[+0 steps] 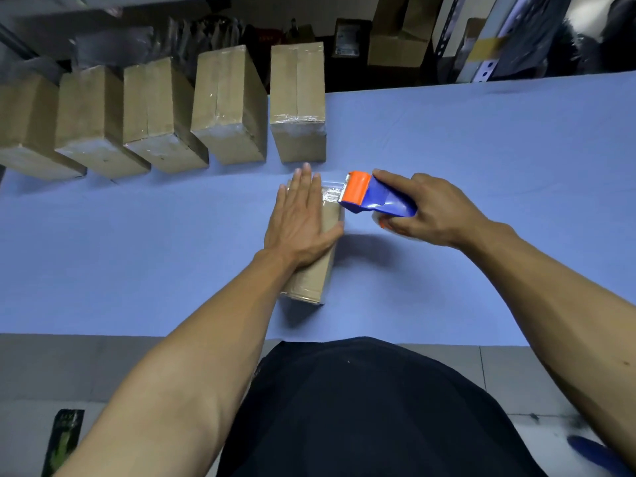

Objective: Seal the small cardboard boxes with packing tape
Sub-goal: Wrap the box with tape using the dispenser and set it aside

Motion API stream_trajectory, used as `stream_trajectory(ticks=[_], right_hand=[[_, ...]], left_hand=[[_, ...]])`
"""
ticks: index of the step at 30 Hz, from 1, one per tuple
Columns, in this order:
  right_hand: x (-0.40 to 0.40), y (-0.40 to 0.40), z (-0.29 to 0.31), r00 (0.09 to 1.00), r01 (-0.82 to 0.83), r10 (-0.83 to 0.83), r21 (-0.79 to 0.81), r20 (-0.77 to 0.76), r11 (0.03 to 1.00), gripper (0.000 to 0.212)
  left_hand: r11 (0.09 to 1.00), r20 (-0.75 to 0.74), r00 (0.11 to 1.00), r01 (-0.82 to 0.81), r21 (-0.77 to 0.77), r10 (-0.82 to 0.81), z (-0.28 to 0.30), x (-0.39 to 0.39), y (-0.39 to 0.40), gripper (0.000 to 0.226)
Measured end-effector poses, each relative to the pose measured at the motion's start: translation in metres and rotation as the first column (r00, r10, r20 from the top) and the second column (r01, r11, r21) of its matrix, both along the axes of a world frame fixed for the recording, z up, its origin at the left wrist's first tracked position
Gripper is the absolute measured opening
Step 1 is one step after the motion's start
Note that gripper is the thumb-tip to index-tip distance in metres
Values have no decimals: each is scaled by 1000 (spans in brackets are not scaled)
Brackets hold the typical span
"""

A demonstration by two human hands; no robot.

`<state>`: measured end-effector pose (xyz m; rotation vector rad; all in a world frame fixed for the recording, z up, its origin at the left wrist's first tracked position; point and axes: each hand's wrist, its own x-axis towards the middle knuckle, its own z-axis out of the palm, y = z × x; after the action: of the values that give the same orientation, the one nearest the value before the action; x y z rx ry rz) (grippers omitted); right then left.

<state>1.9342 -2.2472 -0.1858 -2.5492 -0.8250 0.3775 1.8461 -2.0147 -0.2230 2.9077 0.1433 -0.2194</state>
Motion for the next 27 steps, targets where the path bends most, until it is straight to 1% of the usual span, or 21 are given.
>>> stream_trajectory(ticks=[3, 6, 8, 11, 14, 17, 21, 27], right_hand=[[4, -8, 0, 1000, 4, -5, -35, -17, 999, 75], [4, -15, -1, 999, 15, -18, -68, -37, 998, 79], [4, -15, -1, 998, 51, -54, -91, -23, 994, 71], [5, -11, 4, 998, 54, -52, -128, 19, 990, 59], [4, -3, 10, 999, 14, -3, -204, 53, 979, 60], [0, 14, 16, 995, 30, -6, -246, 97, 969, 61], [-4, 35, 25, 984, 81, -33, -281, 173, 956, 57], [-15, 68, 35, 959, 225, -155, -301, 238, 927, 34]], left_hand=[[999, -28, 999, 19, 44, -17, -3, 0, 2, 90], [998, -44, 999, 32, 54, -30, -2, 2, 2, 85], [995, -46, 998, 51, 84, -47, 0, 1, 2, 80], [995, -58, 997, 55, 89, -50, -1, 2, 2, 75], [996, -55, 997, 53, 77, -49, 0, 2, 0, 75], [995, -48, 998, 52, 80, -48, -2, 2, 0, 76], [999, -59, 998, -26, 40, 28, -1, 0, -10, 75], [987, -65, 985, -161, -5, 160, -1, 2, -29, 79]])
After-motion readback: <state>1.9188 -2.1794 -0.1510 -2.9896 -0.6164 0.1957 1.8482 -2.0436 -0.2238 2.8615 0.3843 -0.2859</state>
